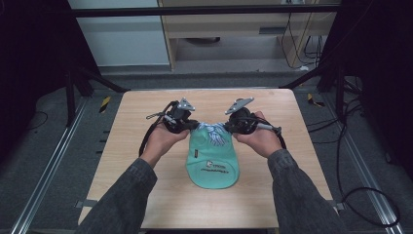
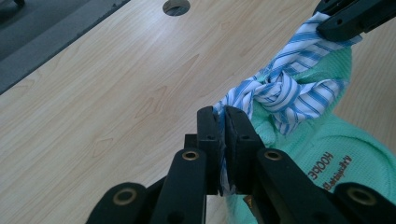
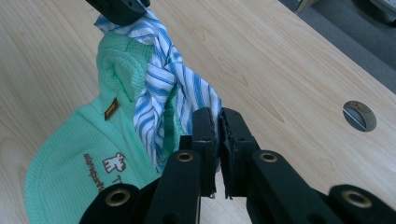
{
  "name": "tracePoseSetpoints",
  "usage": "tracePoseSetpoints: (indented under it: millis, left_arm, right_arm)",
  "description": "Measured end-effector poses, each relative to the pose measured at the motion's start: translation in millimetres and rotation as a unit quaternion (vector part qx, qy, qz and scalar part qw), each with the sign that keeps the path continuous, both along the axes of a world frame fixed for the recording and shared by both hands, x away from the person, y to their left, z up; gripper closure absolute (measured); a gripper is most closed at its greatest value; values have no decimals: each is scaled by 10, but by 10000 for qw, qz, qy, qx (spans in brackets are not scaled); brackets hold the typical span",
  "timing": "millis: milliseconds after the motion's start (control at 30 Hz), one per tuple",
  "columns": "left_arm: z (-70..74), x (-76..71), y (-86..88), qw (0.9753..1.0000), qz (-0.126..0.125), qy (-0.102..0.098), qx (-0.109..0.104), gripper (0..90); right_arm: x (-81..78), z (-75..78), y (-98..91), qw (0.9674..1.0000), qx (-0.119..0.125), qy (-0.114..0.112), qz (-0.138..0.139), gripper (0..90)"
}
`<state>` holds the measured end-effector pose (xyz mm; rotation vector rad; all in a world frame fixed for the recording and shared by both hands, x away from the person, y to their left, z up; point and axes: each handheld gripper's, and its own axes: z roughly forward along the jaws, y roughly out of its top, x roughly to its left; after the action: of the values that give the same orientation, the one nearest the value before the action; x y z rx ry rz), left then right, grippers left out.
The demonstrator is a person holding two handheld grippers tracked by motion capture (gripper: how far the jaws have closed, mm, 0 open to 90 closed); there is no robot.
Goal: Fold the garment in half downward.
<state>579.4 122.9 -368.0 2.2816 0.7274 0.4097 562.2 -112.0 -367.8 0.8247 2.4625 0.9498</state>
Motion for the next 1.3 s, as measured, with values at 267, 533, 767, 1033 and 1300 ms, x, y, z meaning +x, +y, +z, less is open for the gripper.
tracePoseSetpoints:
  millis: [267,533,767,1033,1300]
  left_arm:
    - [9,42,-25,10000,17,-29,21,852]
    - [-5,98,-56,10000,-14,-6,51,852]
    - [-27,138,-72,10000,22,-5,8,852]
    - [3,161,-99,10000,46,-28,33,852]
    - [26,219,-111,9999,94,-87,12,852]
  right_arm:
    - [35,-1,-19,10000,26,-35,-61,850]
    - [56,-13,-31,9999,-9,-65,-101,850]
    - [102,-59,-50,9999,-8,-42,-137,851]
    - [104,-51,-48,9998,-37,-103,-194,851]
    - [169,-49,-65,9995,31,-129,-278,851]
